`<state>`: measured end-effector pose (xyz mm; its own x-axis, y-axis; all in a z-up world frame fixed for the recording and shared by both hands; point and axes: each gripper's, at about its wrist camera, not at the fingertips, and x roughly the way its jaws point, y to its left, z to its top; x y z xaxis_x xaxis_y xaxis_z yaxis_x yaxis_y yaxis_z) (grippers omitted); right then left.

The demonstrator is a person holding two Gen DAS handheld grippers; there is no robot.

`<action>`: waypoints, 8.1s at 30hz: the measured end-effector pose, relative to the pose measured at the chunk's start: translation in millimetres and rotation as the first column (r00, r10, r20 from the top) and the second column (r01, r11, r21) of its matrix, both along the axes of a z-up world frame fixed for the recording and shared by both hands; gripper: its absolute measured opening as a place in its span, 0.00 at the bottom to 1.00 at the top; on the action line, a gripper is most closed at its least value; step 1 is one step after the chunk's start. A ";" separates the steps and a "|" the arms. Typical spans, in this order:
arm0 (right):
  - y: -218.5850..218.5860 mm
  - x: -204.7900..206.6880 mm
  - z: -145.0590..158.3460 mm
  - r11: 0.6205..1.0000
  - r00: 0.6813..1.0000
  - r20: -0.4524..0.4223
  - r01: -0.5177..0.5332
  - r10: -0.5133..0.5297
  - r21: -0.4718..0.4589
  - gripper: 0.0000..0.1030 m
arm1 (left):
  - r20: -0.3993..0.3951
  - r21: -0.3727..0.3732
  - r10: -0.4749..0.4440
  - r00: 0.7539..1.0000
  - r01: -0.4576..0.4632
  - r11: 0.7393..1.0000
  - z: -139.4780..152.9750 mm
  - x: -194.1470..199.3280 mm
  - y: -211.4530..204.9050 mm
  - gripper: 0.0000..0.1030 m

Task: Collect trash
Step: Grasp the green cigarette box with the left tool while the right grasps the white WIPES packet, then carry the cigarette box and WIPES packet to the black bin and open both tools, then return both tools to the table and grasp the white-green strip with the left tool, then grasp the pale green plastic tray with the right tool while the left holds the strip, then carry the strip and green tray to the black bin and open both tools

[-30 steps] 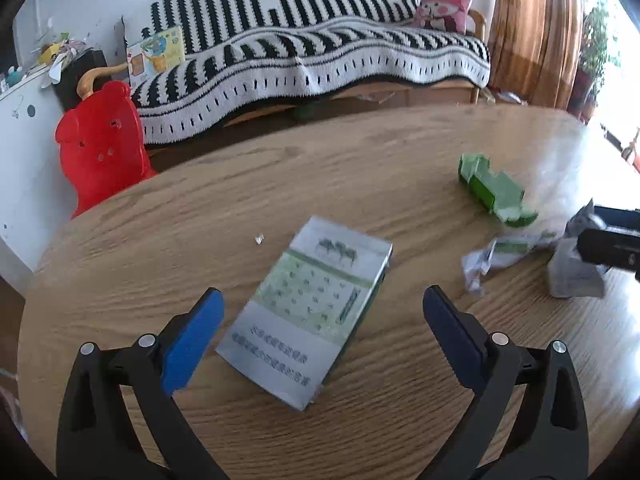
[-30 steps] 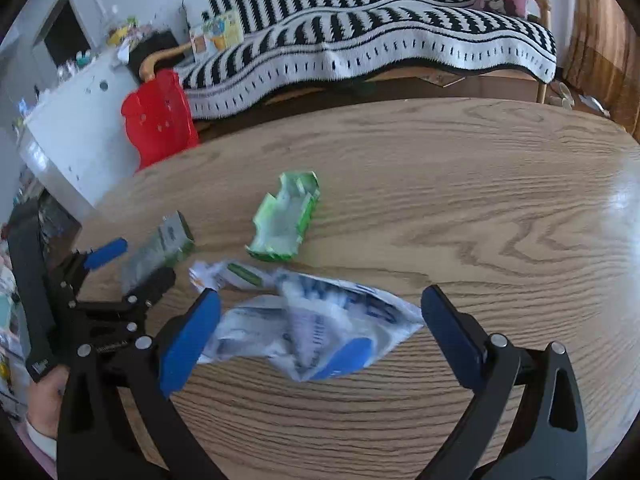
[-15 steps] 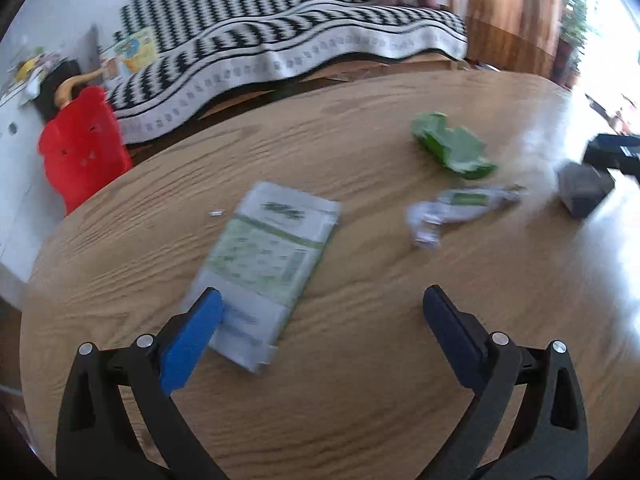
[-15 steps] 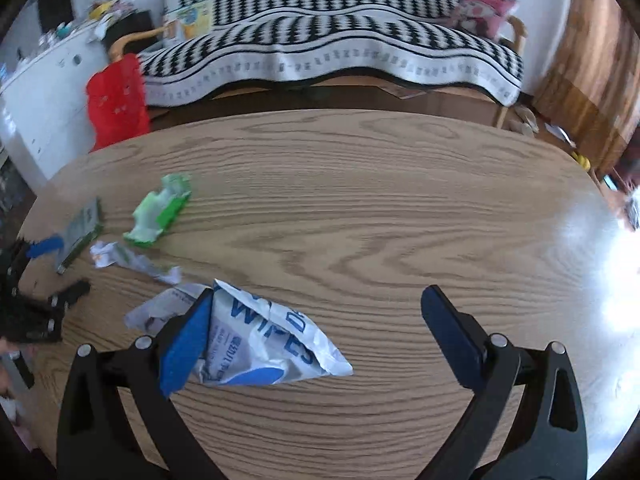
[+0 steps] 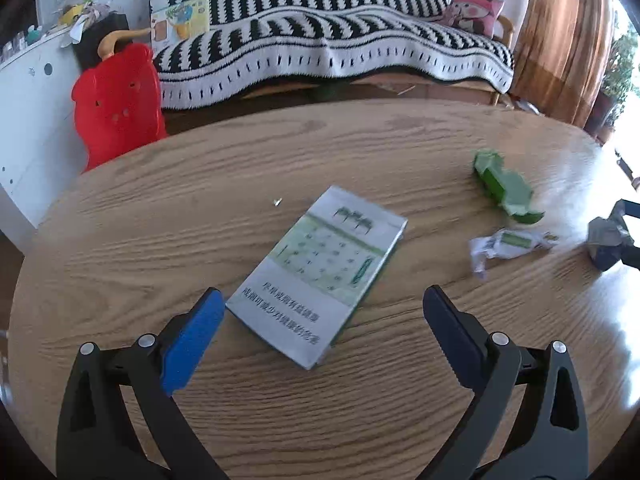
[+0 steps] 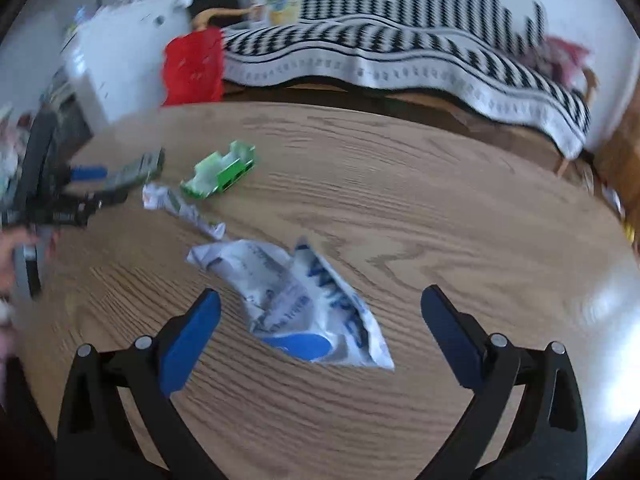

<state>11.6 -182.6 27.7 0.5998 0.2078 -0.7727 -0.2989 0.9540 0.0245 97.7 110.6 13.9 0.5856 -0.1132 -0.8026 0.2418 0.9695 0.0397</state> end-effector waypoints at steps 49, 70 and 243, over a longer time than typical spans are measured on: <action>-24.8 -69.7 73.9 0.970 0.978 0.100 0.164 -0.184 0.180 0.55 | 0.223 -0.214 -0.125 0.967 0.173 0.961 103.4 -88.7 -71.8 0.58; -310.1 -423.3 -28.6 0.549 0.694 -0.140 0.661 -0.706 0.511 0.55 | -0.051 -0.156 -0.793 0.607 0.779 0.607 48.7 -353.8 -442.7 0.58; -305.9 -433.0 -103.9 0.487 0.647 -0.321 0.746 -0.691 0.454 0.33 | -0.253 -0.196 -0.797 0.548 0.778 0.597 -34.9 -347.2 -481.7 0.10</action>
